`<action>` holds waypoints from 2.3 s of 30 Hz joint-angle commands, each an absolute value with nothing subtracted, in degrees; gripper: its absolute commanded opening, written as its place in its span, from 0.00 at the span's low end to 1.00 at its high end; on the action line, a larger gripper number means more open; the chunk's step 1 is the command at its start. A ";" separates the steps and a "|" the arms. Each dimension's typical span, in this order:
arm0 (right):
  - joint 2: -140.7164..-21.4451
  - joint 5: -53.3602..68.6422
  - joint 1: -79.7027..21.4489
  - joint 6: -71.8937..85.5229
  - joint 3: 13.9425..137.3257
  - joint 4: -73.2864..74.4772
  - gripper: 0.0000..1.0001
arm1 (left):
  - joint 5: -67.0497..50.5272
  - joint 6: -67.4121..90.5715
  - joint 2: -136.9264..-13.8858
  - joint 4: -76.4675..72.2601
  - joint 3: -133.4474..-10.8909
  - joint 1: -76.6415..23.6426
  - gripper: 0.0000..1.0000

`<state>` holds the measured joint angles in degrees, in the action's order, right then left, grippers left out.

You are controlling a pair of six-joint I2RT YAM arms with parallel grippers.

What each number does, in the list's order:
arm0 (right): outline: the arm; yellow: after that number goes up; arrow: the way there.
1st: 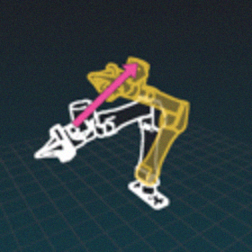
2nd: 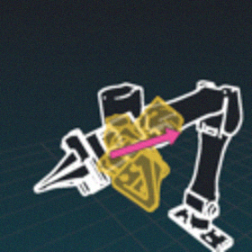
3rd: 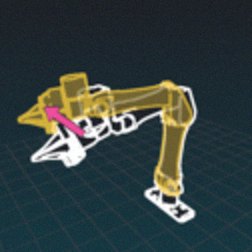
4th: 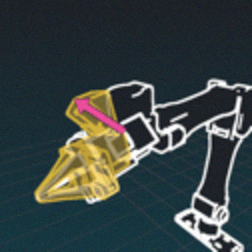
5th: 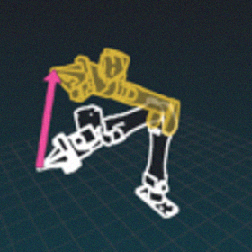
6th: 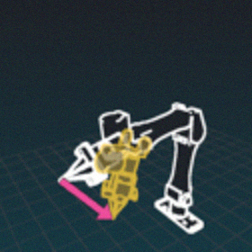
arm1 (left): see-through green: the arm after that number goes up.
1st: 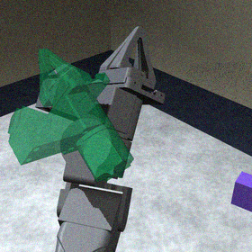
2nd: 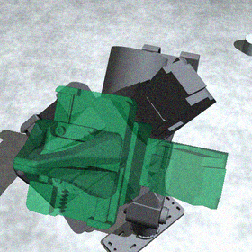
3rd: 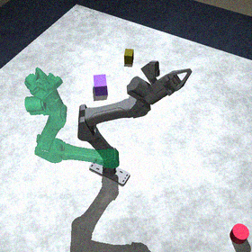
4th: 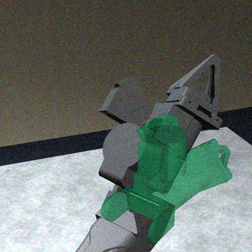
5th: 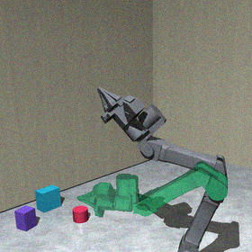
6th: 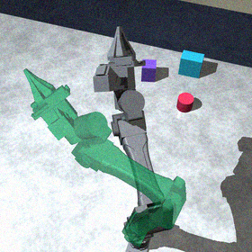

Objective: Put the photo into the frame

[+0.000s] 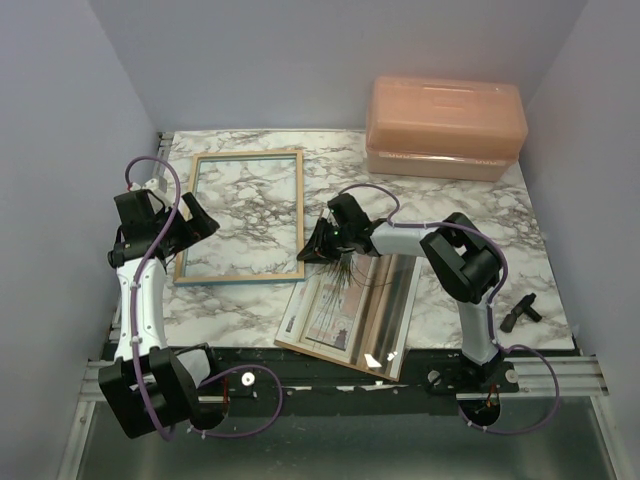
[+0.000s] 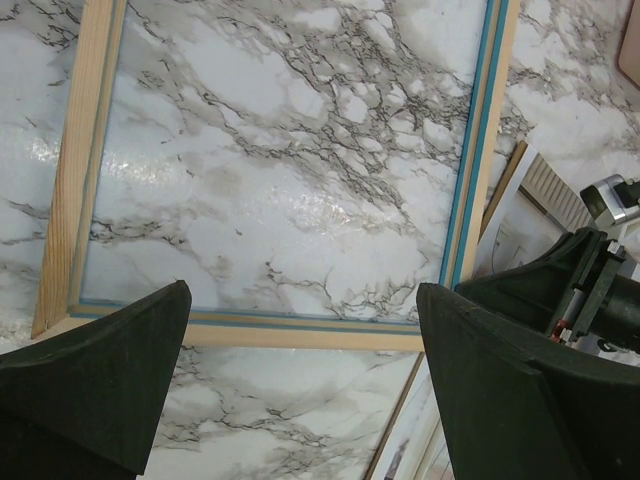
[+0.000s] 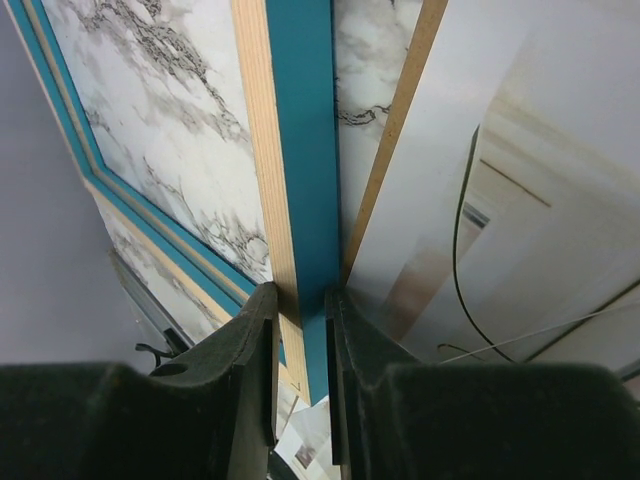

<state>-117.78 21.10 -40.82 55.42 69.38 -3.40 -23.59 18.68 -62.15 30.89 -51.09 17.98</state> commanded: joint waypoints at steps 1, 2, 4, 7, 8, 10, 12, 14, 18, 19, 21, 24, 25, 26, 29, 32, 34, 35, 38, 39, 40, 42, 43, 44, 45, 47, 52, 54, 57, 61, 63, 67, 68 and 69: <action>-119.87 16.35 -40.96 54.95 68.91 -1.88 0.30 | -25.68 18.72 -62.66 29.62 -50.63 17.58 0.99; -119.68 16.43 -41.02 54.89 68.91 -2.02 0.30 | -25.73 18.72 -62.75 29.58 -50.63 17.47 0.99; -119.31 16.52 -41.04 54.76 68.91 -2.02 0.35 | -25.75 18.65 -62.92 29.55 -50.75 17.38 0.99; -118.29 16.68 -41.04 54.67 68.74 -2.10 0.41 | -26.16 18.63 -63.20 29.70 -50.71 17.10 0.99; -117.59 16.71 -41.00 54.57 68.57 -2.17 0.44 | -26.33 18.55 -63.19 29.66 -50.65 16.96 0.99; -115.93 16.67 -41.01 54.39 68.14 -2.28 0.49 | -26.90 18.37 -63.19 29.70 -50.54 16.31 0.99; -113.92 16.37 -41.03 54.11 67.64 -2.30 0.57 | -28.07 18.06 -63.19 29.39 -50.37 15.30 0.99; -111.68 15.94 -41.04 53.89 66.95 -2.20 0.64 | -28.57 17.89 -63.43 29.43 -50.36 13.45 0.99; -107.48 15.31 -40.92 53.26 65.79 -0.83 0.75 | -27.28 17.91 -64.61 31.11 -50.67 6.66 0.99; -106.35 15.24 -40.96 53.07 65.37 -0.44 0.76 | -26.74 18.24 -64.80 31.48 -50.43 4.17 0.99; -104.15 14.68 -40.88 52.96 64.25 -0.09 0.80 | -26.17 19.74 -64.88 31.78 -49.50 0.32 0.99; -100.67 13.59 -40.82 53.21 61.17 2.26 0.86 | -27.10 23.12 -64.39 30.24 -46.58 -5.33 0.99; -99.41 13.59 -40.71 53.09 59.89 2.44 0.86 | -27.18 24.06 -64.23 29.87 -45.75 -6.77 0.99; -98.04 13.64 -40.48 53.00 58.15 2.55 0.86 | -27.00 25.21 -63.96 29.45 -44.61 -8.47 0.99; -94.70 14.42 -39.02 54.32 52.74 2.41 0.87 | -27.25 28.09 -63.25 27.38 -41.32 -12.92 0.99; -91.23 15.37 -37.32 54.93 47.21 1.98 0.87 | -27.04 31.01 -63.32 25.47 -37.70 -16.38 0.99; -88.91 15.47 -35.97 54.50 44.24 3.17 0.87 | -26.69 32.69 -63.71 24.43 -35.48 -18.32 0.98; -87.39 15.44 -35.22 54.15 42.83 4.47 0.87 | -26.49 33.39 -63.90 24.08 -34.46 -19.28 0.98; -82.46 14.62 -31.91 53.00 38.78 8.70 0.87 | -24.44 34.53 -64.04 23.40 -31.85 -21.44 0.98; -80.32 14.44 -30.55 52.82 37.36 10.25 0.87 | -24.10 34.77 -64.14 22.91 -30.87 -21.95 0.98; -78.55 14.25 -29.34 52.50 36.46 12.03 0.87 | -23.77 35.01 -64.31 22.49 -30.05 -22.44 0.98; -74.07 13.21 -26.66 52.29 34.38 15.57 0.87 | -23.16 35.56 -64.88 21.63 -28.78 -23.30 0.97; -72.20 12.57 -25.37 52.23 33.83 17.13 0.87 | -22.88 35.88 -65.19 21.06 -28.19 -23.69 0.97; -69.87 11.33 -24.43 52.15 33.39 18.98 0.87 | -22.78 36.25 -65.36 20.46 -27.60 -24.18 0.97; -68.15 10.12 -23.69 52.28 33.12 20.47 0.87 | -22.61 36.58 -65.61 19.66 -27.23 -24.47 0.96; -65.13 6.83 -22.44 52.22 32.97 23.82 0.87 | -22.25 36.98 -66.36 18.65 -26.72 -25.12 0.96; -61.36 -2.03 -19.40 52.73 32.75 29.64 0.95 | -22.69 37.67 -69.69 16.08 -27.06 -26.34 0.96; -60.43 -2.96 -17.24 53.62 32.35 31.36 0.95 | -22.76 38.09 -71.20 15.12 -27.65 -26.91 0.96; -57.90 -2.08 -15.45 54.14 30.84 31.43 0.95 | -22.58 38.56 -73.50 14.31 -28.74 -27.87 0.95; -57.04 -2.36 -13.62 54.54 29.39 32.53 0.96 | -22.91 39.66 -77.17 12.23 -30.10 -29.52 0.95; -56.75 -2.03 -12.39 54.73 28.50 32.98 0.98 | -22.85 40.14 -79.36 11.73 -31.16 -30.82 0.94; -55.18 -2.01 -9.89 55.82 26.52 33.31 1.00 | -23.21 41.10 -83.12 10.43 -32.82 -33.20 0.94; -54.76 -2.31 -9.37 55.87 26.38 33.53 1.00 | -23.30 41.27 -83.66 10.14 -33.02 -33.50 0.94; -54.27 -2.84 -8.95 55.74 26.36 33.98 1.00 | -23.37 41.45 -83.90 9.77 -33.30 -33.86 0.94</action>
<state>-56.29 -0.27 -10.70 54.59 27.42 31.38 -25.39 41.21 -79.24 9.56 -34.83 -31.64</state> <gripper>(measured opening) 0.996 0.956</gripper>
